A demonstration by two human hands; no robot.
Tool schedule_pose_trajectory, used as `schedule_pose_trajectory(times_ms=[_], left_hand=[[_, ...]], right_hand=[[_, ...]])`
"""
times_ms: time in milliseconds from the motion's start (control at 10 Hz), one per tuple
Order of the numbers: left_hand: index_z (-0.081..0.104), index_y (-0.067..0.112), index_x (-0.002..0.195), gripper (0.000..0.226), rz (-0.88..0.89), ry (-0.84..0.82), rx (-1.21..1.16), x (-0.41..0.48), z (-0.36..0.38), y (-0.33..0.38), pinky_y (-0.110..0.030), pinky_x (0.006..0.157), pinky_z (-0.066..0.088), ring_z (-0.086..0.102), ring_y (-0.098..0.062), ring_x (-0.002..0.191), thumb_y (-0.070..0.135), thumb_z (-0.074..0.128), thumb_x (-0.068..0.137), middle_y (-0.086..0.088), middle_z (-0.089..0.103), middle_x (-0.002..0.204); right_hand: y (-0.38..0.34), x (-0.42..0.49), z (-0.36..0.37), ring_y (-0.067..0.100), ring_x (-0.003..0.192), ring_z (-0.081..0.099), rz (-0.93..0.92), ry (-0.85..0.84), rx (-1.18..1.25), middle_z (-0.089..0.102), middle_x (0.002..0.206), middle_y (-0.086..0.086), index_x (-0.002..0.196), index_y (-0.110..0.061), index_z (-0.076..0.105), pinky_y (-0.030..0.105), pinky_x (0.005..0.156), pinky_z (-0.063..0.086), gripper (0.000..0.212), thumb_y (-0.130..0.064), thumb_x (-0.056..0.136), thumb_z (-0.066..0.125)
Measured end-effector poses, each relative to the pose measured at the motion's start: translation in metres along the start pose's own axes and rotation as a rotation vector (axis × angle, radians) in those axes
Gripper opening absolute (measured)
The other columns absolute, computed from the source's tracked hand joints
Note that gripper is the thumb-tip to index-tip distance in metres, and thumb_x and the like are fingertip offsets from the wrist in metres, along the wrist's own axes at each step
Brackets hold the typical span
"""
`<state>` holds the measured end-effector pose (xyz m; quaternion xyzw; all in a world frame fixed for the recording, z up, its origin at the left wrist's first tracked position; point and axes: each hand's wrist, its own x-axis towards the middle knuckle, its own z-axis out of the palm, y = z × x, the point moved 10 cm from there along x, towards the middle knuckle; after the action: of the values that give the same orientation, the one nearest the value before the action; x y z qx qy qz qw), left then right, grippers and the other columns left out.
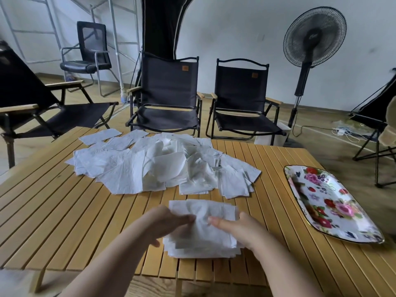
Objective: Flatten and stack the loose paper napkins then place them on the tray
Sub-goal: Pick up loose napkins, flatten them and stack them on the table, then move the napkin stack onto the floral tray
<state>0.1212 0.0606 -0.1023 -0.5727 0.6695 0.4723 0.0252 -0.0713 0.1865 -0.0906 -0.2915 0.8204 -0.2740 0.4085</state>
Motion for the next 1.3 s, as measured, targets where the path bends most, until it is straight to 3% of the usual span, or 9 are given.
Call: schedule_pose_trajectory(times_ms=[200, 300, 400, 600, 800, 900, 1100, 1200, 1300], left_hand=[[0.065, 0.009, 0.084, 0.054, -0.038, 0.11, -0.319, -0.006, 0.008, -0.006, -0.025, 0.056, 0.05, 0.061, -0.015, 0.069, 0.058, 0.082, 0.069, -0.002, 0.065, 0.076], [0.068, 0.002, 0.095, 0.075, -0.039, -0.006, -0.541, -0.01, 0.014, -0.012, -0.037, 0.071, 0.059, 0.07, -0.029, 0.083, 0.057, 0.093, 0.05, -0.01, 0.074, 0.089], [0.073, 0.003, 0.113, 0.071, 0.05, -0.226, -0.77, -0.019, 0.028, 0.01, -0.048, 0.099, 0.053, 0.071, -0.033, 0.104, 0.044, 0.094, 0.059, -0.013, 0.074, 0.111], [0.073, 0.012, 0.117, 0.035, 0.269, -0.342, -0.862, -0.022, 0.051, 0.125, -0.053, 0.107, 0.045, 0.066, -0.029, 0.115, 0.03, 0.074, 0.086, -0.006, 0.073, 0.118], [0.066, 0.009, 0.101, 0.036, 0.274, -0.287, -0.787, 0.012, 0.122, 0.258, -0.046, 0.085, 0.057, 0.067, -0.035, 0.102, 0.032, 0.082, 0.078, -0.015, 0.069, 0.119], [0.064, 0.009, 0.091, 0.021, 0.252, -0.316, -0.743, 0.037, 0.168, 0.312, -0.037, 0.068, 0.054, 0.064, -0.024, 0.082, 0.027, 0.075, 0.088, -0.008, 0.067, 0.099], [0.058, 0.004, 0.123, 0.033, 0.258, -0.259, -0.547, 0.094, 0.232, 0.369, -0.037, 0.077, 0.058, 0.063, -0.022, 0.08, 0.023, 0.065, 0.095, -0.006, 0.061, 0.088], [0.055, 0.006, 0.109, 0.037, 0.18, -0.077, -0.279, 0.13, 0.247, 0.369, -0.032, 0.077, 0.052, 0.061, -0.022, 0.084, 0.04, 0.064, 0.094, -0.007, 0.058, 0.09], [0.058, 0.008, 0.122, 0.055, 0.233, 0.151, 0.118, 0.15, 0.243, 0.371, -0.038, 0.089, 0.039, 0.054, -0.029, 0.11, 0.053, 0.048, 0.091, -0.01, 0.058, 0.119]], right_hand=[[0.002, 0.003, 0.007, 0.027, 0.115, 0.058, 0.044, -0.011, 0.221, 0.056, 0.142, 0.013, 0.133, -0.006, 0.057, 0.032, 0.081, 0.043, 0.086, -0.056, 0.069, 0.085], [0.004, 0.002, 0.015, 0.022, 0.1, 0.054, 0.068, -0.064, 0.377, 0.062, 0.129, 0.01, 0.095, -0.021, 0.067, 0.031, 0.068, 0.04, 0.045, -0.05, 0.068, 0.088], [0.003, 0.002, 0.01, 0.026, 0.114, 0.06, 0.047, -0.087, 0.496, 0.066, 0.12, 0.003, 0.106, -0.021, 0.071, 0.045, 0.095, 0.051, 0.074, -0.06, 0.048, 0.095], [0.01, 0.011, -0.101, 0.029, 0.092, 0.076, -0.051, 0.044, 0.566, 0.078, 0.103, 0.007, 0.119, -0.017, 0.07, 0.045, 0.084, 0.061, 0.059, -0.047, 0.072, 0.087], [0.04, 0.045, -0.263, 0.027, 0.084, 0.073, -0.018, 0.29, 0.547, 0.077, 0.099, 0.009, 0.114, -0.018, 0.072, 0.037, 0.076, 0.059, 0.053, -0.048, 0.071, 0.081], [0.058, 0.07, -0.319, 0.015, 0.059, 0.069, -0.022, 0.377, 0.536, 0.07, 0.094, 0.006, 0.117, -0.017, 0.068, 0.023, 0.051, 0.049, 0.036, -0.036, 0.088, 0.074], [0.116, 0.132, -0.387, 0.024, 0.086, 0.064, 0.006, 0.502, 0.427, 0.064, 0.1, 0.005, 0.105, -0.01, 0.064, 0.031, 0.071, 0.048, 0.046, -0.043, 0.079, 0.082], [0.138, 0.16, -0.397, 0.023, 0.087, 0.065, -0.006, 0.52, 0.299, 0.069, 0.099, 0.006, 0.11, -0.009, 0.067, 0.028, 0.065, 0.045, 0.043, -0.043, 0.086, 0.075], [0.154, 0.183, -0.395, 0.025, 0.096, 0.066, 0.003, 0.553, 0.213, 0.07, 0.111, 0.008, 0.122, -0.008, 0.066, 0.026, 0.062, 0.046, 0.053, -0.047, 0.087, 0.072]])
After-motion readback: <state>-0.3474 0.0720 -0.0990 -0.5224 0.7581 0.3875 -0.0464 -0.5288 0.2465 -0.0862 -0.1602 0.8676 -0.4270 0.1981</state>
